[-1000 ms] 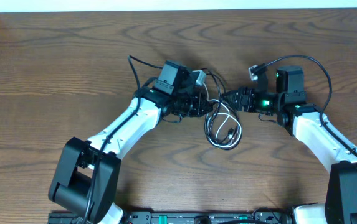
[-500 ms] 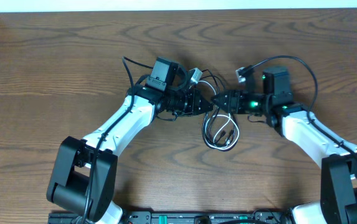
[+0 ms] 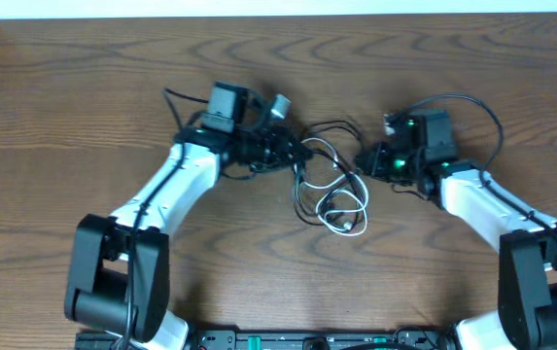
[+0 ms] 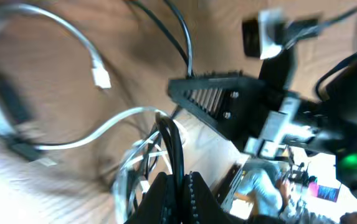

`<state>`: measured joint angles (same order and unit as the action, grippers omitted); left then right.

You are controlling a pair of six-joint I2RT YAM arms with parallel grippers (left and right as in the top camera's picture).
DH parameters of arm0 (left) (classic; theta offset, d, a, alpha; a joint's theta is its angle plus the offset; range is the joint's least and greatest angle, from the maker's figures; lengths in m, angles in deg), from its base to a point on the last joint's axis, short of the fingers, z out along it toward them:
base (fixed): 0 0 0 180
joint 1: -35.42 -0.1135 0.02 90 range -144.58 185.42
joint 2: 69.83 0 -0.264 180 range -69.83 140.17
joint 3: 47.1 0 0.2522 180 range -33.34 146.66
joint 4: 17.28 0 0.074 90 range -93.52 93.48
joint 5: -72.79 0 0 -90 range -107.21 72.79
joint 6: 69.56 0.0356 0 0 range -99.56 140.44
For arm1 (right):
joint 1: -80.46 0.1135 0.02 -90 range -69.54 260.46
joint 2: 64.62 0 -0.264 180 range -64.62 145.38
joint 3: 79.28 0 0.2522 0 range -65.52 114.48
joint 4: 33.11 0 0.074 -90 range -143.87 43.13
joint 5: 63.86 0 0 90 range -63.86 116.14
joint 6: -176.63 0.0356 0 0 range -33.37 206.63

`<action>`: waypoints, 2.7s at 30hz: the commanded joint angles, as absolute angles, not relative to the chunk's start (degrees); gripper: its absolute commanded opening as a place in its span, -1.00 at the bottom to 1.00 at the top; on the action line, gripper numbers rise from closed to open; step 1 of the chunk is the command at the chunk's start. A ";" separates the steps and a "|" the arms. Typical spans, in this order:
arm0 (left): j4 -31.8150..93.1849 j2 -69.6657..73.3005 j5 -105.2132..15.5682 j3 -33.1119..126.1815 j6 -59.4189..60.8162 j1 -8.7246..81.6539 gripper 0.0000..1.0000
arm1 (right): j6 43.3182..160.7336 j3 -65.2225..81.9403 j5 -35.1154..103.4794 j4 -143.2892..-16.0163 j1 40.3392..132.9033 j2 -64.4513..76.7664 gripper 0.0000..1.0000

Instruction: Untangle cables

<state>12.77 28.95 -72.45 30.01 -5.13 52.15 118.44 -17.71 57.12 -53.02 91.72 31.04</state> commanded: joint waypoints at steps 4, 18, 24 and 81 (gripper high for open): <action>13.12 21.22 -75.27 30.34 -5.13 42.31 -0.85 | 118.13 -17.53 51.44 -60.71 82.46 31.39 -0.98; 14.33 12.23 -75.27 30.34 -5.08 28.69 -0.85 | 110.70 -17.51 48.16 -69.22 70.02 31.39 -0.98; 15.72 12.23 -72.89 30.34 -2.39 26.97 -0.85 | 100.58 -16.15 60.16 -67.93 68.51 30.50 -0.86; 24.18 24.28 -56.78 29.46 12.71 56.41 0.01 | 65.35 -10.06 58.45 -92.28 84.05 29.14 -0.02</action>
